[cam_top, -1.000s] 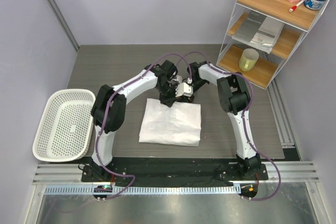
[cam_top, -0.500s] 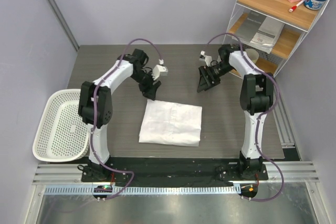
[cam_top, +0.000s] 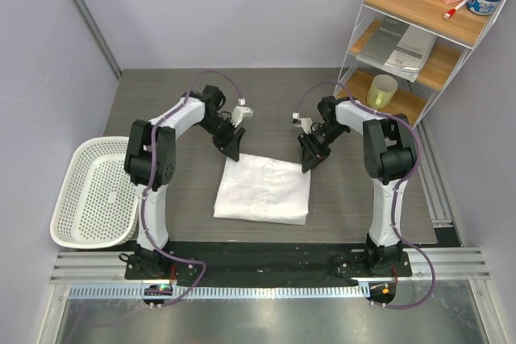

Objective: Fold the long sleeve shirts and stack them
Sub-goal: Fold the shirt

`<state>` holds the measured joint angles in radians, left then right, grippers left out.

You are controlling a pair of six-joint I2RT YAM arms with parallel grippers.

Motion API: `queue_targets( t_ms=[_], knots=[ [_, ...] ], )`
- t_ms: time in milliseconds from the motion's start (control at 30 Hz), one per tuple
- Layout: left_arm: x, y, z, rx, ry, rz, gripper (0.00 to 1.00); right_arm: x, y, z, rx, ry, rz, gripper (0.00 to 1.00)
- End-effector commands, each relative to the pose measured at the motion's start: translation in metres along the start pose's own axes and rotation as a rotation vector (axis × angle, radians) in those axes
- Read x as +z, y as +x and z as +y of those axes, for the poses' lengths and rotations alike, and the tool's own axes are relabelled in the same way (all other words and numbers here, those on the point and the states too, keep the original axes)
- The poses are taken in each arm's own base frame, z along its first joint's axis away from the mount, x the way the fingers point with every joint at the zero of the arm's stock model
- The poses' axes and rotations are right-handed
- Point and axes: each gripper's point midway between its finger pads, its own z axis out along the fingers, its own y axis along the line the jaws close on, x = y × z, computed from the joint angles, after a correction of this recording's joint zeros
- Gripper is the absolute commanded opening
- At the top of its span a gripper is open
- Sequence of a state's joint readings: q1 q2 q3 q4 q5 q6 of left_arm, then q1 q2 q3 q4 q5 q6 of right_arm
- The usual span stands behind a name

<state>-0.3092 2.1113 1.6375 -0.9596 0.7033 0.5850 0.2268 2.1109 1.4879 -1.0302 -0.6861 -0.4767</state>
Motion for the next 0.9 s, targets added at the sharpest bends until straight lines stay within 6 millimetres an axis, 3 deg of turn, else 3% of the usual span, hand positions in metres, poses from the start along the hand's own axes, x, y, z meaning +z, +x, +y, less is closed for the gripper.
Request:
queue_targets(
  t_ms=[0, 100, 267, 467, 533, 567, 600, 633, 667, 700, 733, 767, 800, 833, 867],
  knots=[
    [0.012, 0.007, 0.017, -0.102, -0.051, -0.027, 0.36, 0.008, -0.024, -0.045, -0.033, 0.144, -0.044, 0.21],
    [0.013, 0.014, 0.019, -0.163, -0.014, -0.005, 0.26, 0.014, -0.037, -0.048, -0.021, 0.127, -0.059, 0.13],
    [0.011, 0.015, 0.032, -0.214, -0.041, -0.026, 0.18, 0.015, -0.055, -0.05, -0.045, 0.143, -0.086, 0.1],
    [0.0, 0.002, 0.062, -0.249, -0.095, -0.048, 0.16, 0.005, -0.085, -0.064, -0.051, 0.215, -0.132, 0.12],
    [-0.011, -0.006, 0.065, -0.261, -0.102, -0.077, 0.23, -0.006, -0.096, -0.062, -0.054, 0.234, -0.163, 0.3],
    [-0.019, -0.011, 0.063, -0.271, -0.084, -0.113, 0.32, -0.021, -0.108, -0.054, -0.074, 0.244, -0.205, 0.38],
    [-0.033, -0.02, 0.055, -0.27, -0.081, -0.158, 0.37, -0.031, -0.113, -0.049, -0.073, 0.242, -0.231, 0.53],
    [-0.044, -0.027, 0.052, -0.278, -0.085, -0.199, 0.48, -0.043, -0.118, -0.039, -0.066, 0.218, -0.271, 0.61],
    [-0.058, -0.036, 0.054, -0.264, -0.088, -0.276, 0.53, -0.066, -0.127, -0.022, -0.086, 0.215, -0.329, 0.7],
    [-0.079, -0.044, 0.036, -0.274, -0.099, -0.334, 0.56, -0.079, -0.13, -0.011, -0.093, 0.207, -0.364, 0.89],
    [-0.089, -0.047, 0.029, -0.272, -0.108, -0.371, 0.63, -0.088, -0.13, 0.002, -0.082, 0.187, -0.389, 0.97],
    [-0.103, -0.057, 0.023, -0.238, -0.131, -0.429, 0.75, -0.11, -0.133, 0.027, -0.116, 0.165, -0.447, 0.99],
    [-0.122, -0.067, 0.002, -0.202, -0.141, -0.477, 0.88, -0.117, -0.133, 0.041, -0.125, 0.142, -0.474, 1.0],
    [-0.12, -0.059, -0.012, -0.245, -0.113, -0.483, 0.99, -0.114, -0.124, 0.049, -0.097, 0.11, -0.475, 1.0],
    [-0.122, -0.063, -0.024, -0.247, -0.089, -0.503, 1.0, -0.117, -0.12, 0.071, -0.067, 0.023, -0.498, 1.0]
  ],
)
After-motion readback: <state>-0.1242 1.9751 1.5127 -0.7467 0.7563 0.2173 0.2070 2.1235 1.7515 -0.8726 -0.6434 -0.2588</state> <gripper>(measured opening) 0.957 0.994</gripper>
